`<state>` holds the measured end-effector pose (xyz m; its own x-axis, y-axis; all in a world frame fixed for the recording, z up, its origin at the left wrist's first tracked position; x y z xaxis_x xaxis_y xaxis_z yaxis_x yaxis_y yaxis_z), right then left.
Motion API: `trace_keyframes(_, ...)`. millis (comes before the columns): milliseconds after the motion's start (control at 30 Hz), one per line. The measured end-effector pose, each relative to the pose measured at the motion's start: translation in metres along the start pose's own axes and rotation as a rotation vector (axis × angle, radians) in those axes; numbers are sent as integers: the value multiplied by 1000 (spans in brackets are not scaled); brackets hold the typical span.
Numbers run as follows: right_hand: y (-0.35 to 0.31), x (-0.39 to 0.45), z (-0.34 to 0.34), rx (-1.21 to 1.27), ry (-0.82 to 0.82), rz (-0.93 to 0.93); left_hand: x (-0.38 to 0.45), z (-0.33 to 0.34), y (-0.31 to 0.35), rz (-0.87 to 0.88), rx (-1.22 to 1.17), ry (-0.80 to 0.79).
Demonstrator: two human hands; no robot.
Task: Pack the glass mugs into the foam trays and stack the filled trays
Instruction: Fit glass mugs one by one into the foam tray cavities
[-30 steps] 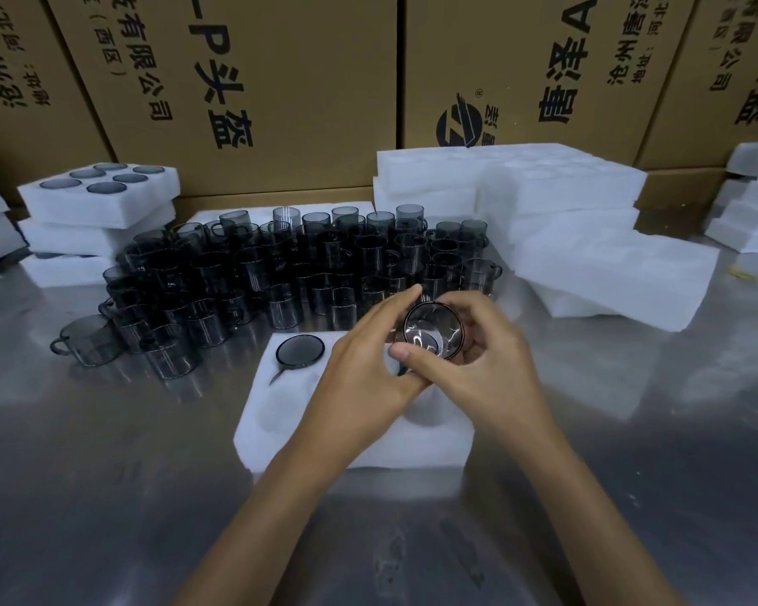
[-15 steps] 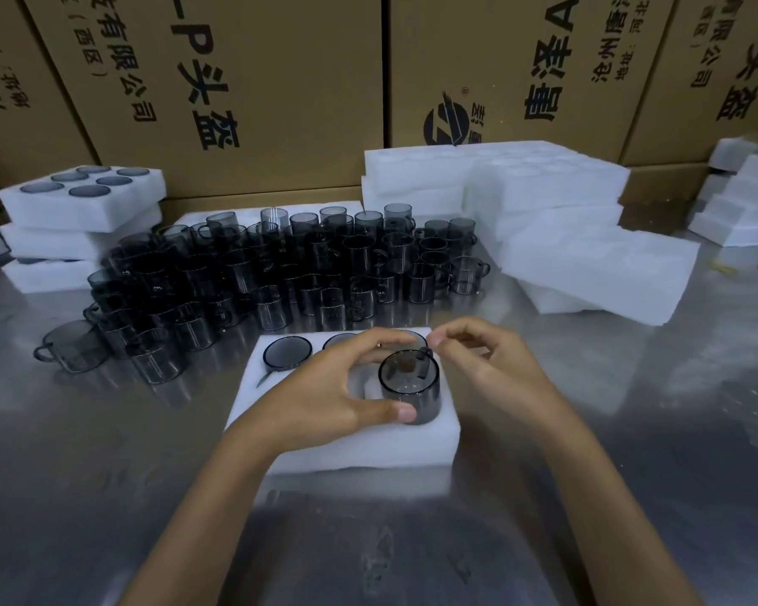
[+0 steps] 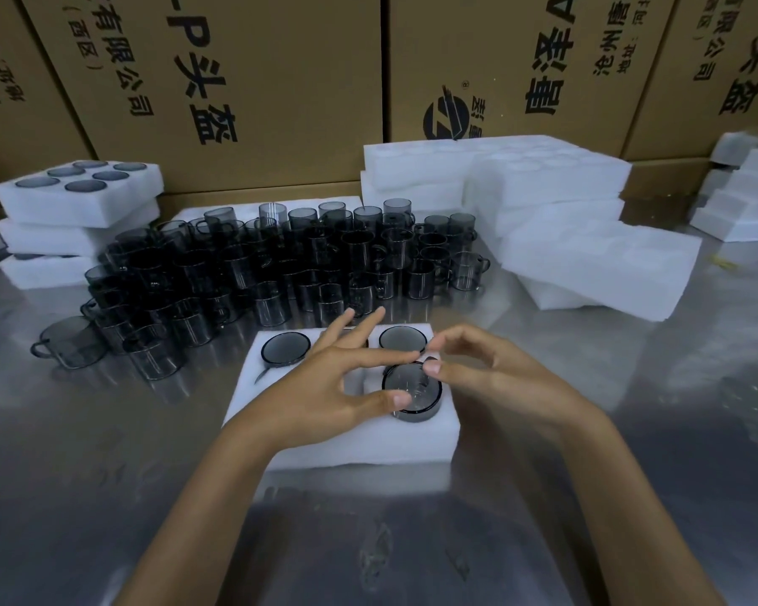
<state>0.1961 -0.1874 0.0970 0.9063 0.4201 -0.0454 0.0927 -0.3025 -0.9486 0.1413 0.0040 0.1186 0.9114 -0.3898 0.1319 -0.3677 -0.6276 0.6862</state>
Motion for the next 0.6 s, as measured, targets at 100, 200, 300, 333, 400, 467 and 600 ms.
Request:
trace_keyframes(100,5,4,1,60,7,31,-1,3,-1,-23,35,-22)
trace_keyframes(200,10,8,6,97,-32,80,1,8,-3,-35,178,-64)
trace_keyframes(300,12,9,8,145,-57,108,2,10,-5,-71,223,-89)
trace_keyframes(333,12,8,9,161,-66,107,2,11,-6,-83,225,-97)
trace_keyframes(400,12,8,11,198,-71,94,2,12,-9,-87,207,-97)
trace_keyframes(467,11,8,12,247,-48,71,4,13,-9,-67,195,-64)
trace_keyframes(600,12,12,15,416,16,58,11,15,-9,-16,278,56)
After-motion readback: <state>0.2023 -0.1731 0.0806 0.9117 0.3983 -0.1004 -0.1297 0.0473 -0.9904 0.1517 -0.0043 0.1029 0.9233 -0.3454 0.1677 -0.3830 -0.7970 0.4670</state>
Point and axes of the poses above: each hand's wrist, its own x-axis towards the middle knuckle, its own z-axis out of the palm, y = z × x, the point moved 5 cm from there along x, towards the middle knuckle, and after that the axes turned 6 degrees about z, right-handed, at the moved point
